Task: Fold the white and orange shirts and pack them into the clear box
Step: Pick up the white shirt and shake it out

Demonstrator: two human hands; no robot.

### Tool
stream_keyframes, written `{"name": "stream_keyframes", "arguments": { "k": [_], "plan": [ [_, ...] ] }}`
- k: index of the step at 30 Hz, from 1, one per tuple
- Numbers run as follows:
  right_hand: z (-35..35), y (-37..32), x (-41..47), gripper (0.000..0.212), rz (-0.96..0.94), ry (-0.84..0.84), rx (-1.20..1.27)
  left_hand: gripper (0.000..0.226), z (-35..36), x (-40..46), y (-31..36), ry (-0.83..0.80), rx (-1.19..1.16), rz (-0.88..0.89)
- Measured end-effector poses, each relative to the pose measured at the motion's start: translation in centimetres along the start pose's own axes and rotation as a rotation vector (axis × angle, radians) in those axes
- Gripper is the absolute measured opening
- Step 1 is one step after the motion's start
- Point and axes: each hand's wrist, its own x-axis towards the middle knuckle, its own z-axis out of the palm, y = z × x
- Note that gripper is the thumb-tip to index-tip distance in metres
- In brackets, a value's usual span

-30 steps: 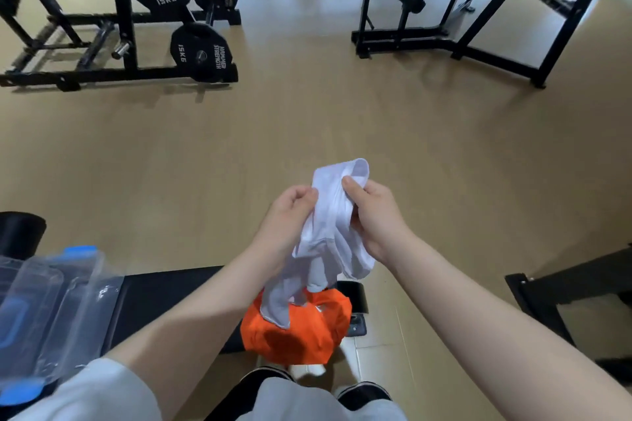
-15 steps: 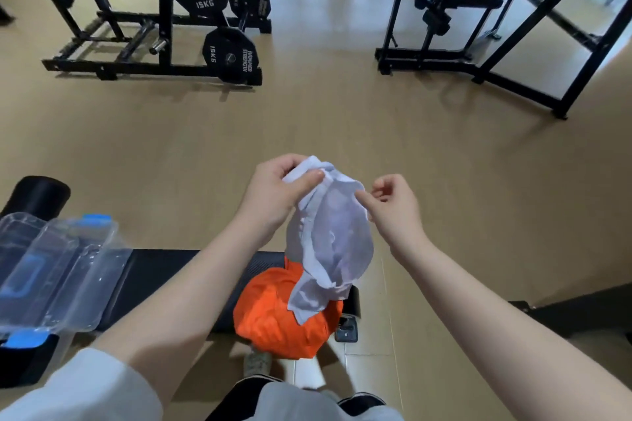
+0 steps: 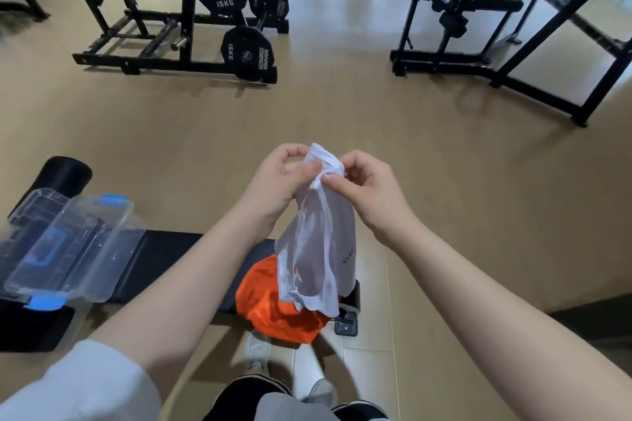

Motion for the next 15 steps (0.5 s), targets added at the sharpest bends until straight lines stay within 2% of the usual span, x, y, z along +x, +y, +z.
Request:
{"name": "stream_keyframes", "arguments": {
  "k": [5, 9, 15],
  "plan": [
    [1.1, -0.5, -0.9, 0.017, 0.052, 0.103, 0.179, 0.038, -0.3, -2.8, -2.6, 0.030, -0.029, 0.125],
    [2.1, -0.9, -2.2, 0.021, 0.019, 0.091, 0.146, 0.024, -1.5, -3.4, -2.1, 0.115, 0.113, 0.288],
    [4.1, -2.2, -4.3, 0.019, -0.075, 0.141, 0.039, 0.008, -4.3, -4.9, -1.0, 0.050, 0.312, 0.355]
  ]
}}
